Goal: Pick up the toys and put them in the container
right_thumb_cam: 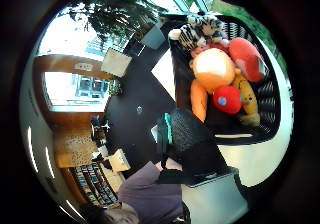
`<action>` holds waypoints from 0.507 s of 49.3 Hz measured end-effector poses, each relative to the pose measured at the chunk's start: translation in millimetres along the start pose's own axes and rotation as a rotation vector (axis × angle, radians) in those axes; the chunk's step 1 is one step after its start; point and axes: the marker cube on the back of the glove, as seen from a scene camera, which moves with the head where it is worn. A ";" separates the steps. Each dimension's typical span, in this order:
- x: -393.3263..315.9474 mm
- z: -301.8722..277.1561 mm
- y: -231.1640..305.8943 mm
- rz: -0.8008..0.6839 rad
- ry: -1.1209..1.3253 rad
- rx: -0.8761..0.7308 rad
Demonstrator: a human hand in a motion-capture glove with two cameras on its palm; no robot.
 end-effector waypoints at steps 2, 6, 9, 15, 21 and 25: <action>-3.8 0.6 -3.5 0.028 0.015 0.003; -9.2 -2.3 -3.7 -0.033 -0.049 0.007; 2.3 -3.4 0.8 -0.048 -0.033 0.000; 3.5 -2.9 0.4 -0.040 -0.048 0.004; 0.8 -2.1 2.7 -0.087 -0.087 0.004; 1.1 0.6 0.0 0.002 -0.035 0.002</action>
